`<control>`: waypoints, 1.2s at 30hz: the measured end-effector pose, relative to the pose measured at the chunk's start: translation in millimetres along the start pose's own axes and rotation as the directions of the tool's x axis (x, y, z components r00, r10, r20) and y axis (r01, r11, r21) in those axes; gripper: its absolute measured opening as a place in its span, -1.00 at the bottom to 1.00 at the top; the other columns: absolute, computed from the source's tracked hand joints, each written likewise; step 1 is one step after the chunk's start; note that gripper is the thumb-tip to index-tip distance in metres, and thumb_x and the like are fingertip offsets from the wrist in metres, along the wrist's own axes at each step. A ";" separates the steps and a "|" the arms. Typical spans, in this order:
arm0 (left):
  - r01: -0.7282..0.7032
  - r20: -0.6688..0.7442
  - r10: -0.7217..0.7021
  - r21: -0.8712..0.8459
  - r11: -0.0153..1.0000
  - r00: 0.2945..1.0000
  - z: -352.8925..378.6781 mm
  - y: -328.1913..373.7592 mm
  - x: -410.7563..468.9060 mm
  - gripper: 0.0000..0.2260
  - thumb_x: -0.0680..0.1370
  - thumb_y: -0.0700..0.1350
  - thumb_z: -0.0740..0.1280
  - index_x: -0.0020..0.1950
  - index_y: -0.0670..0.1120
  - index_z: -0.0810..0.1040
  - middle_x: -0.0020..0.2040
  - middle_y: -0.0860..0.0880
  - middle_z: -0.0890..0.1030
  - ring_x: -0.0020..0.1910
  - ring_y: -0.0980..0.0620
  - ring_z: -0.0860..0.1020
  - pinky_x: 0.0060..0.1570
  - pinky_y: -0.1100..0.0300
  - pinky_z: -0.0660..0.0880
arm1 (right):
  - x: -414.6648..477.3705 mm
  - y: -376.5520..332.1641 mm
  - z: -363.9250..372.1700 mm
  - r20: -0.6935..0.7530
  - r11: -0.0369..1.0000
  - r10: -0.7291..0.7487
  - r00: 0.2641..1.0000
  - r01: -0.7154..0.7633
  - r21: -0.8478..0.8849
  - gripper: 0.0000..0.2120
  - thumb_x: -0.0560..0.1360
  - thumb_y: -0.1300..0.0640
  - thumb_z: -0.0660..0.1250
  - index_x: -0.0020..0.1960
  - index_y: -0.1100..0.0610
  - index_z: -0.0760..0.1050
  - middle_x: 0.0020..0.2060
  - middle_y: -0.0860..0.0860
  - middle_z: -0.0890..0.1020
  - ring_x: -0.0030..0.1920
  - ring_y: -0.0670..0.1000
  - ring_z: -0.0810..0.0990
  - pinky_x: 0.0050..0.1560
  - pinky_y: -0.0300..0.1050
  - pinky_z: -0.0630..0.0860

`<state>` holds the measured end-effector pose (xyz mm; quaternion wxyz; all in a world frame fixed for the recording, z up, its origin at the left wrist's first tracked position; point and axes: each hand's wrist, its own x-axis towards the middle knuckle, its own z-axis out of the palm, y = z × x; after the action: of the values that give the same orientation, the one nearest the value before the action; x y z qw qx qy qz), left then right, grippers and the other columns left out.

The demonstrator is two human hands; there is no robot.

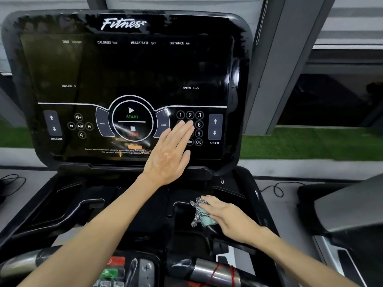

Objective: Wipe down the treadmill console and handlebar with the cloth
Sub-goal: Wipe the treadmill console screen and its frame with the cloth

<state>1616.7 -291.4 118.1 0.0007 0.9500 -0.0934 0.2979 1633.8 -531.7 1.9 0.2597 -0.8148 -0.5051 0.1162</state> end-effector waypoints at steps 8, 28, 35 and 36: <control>0.037 -0.001 -0.037 0.051 0.998 0.999 9.8 24.9 6.3 -0.47 0.60 -0.11 0.15 0.55 -0.21 0.16 0.57 -0.09 0.17 0.56 -0.04 0.11 0.50 0.03 0.06 | 35.2 -13.8 2.4 -0.110 0.999 -0.051 0.993 0.049 -0.022 -0.60 0.61 0.26 0.14 0.44 0.19 0.37 0.44 0.08 0.37 0.49 0.00 0.24 0.48 -0.24 0.15; 0.054 -0.004 -0.054 0.072 0.996 0.999 8.3 29.1 5.9 -0.47 0.58 -0.14 0.18 0.54 -0.23 0.19 0.56 -0.12 0.20 0.55 -0.07 0.12 0.50 0.00 0.10 | -26.1 -6.7 5.9 0.002 0.997 -0.065 0.998 0.065 -0.042 -0.54 0.64 0.25 0.11 0.53 0.11 0.22 0.54 0.01 0.15 0.51 -0.11 0.00 0.49 -0.24 0.06; 0.051 -0.003 -0.051 0.081 0.995 0.999 8.9 29.6 7.0 -0.46 0.58 -0.12 0.17 0.54 -0.22 0.17 0.56 -0.12 0.18 0.56 -0.07 0.10 0.51 0.07 0.00 | -35.9 -4.7 9.5 0.050 0.990 -0.065 0.997 0.071 -0.124 -0.39 0.58 0.38 0.10 0.57 0.09 0.04 0.55 -0.08 -0.04 0.50 -0.16 -0.21 0.48 -0.33 -0.04; 0.051 -0.003 -0.051 0.076 0.996 0.999 8.8 29.4 6.7 -0.46 0.58 -0.12 0.18 0.54 -0.22 0.17 0.56 -0.12 0.18 0.56 -0.07 0.10 0.51 0.07 0.00 | -25.6 -8.3 11.8 0.025 0.987 -0.086 0.996 0.089 -0.136 -0.34 0.54 0.41 0.14 0.57 0.11 0.05 0.55 -0.05 -0.01 0.51 -0.12 -0.18 0.48 -0.30 0.00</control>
<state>1621.8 -322.0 113.1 -0.0279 0.9512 -0.0577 0.3018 1610.2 -547.7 -5.3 0.2032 -0.8067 -0.5495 0.0775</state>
